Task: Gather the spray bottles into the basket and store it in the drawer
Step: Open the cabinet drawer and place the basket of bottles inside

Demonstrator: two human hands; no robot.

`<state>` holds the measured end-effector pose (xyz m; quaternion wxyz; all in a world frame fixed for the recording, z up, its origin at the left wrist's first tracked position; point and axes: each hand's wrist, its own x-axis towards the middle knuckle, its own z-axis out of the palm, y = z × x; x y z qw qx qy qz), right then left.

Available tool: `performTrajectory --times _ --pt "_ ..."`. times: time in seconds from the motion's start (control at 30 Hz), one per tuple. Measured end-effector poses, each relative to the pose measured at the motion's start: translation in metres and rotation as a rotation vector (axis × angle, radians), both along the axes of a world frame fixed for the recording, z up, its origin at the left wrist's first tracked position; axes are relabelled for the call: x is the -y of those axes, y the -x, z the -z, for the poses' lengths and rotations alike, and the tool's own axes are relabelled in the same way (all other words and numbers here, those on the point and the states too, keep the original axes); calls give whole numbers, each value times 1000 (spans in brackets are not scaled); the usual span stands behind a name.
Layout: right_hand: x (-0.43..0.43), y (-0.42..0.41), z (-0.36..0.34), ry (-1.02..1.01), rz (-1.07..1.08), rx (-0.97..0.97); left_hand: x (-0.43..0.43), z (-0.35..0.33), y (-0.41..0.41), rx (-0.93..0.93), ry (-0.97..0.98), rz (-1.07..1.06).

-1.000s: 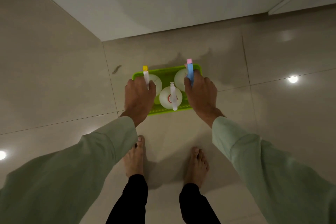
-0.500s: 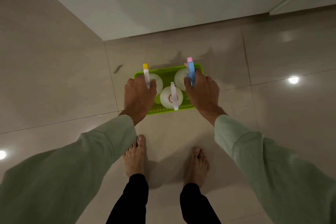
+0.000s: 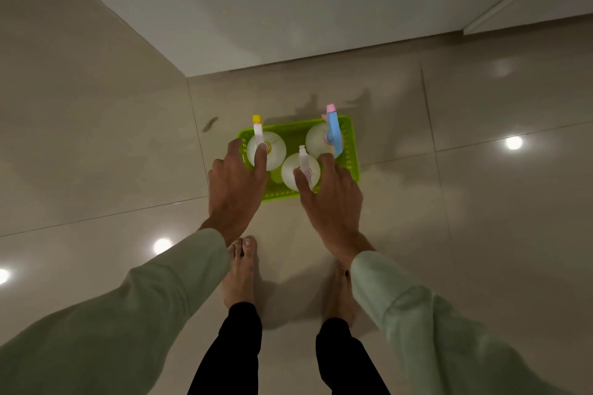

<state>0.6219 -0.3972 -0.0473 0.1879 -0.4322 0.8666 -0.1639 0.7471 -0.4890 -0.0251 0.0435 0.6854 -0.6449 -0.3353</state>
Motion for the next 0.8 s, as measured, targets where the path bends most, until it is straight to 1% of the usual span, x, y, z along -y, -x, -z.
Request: performTrajectory --times 0.07,0.13,0.43,0.67,0.8 --pt "3 -4 5 -55 -33 -10 -3 1 -5 12 6 12" --pt "9 -7 8 -66 -52 -49 -6 3 -11 25 4 21" --pt "10 -20 10 17 3 -122 -18 11 -20 23 -40 5" --pt "11 -20 6 7 48 -83 -18 13 -19 27 -38 16" --pt "13 -18 4 11 21 -85 -18 13 -18 24 -31 22"
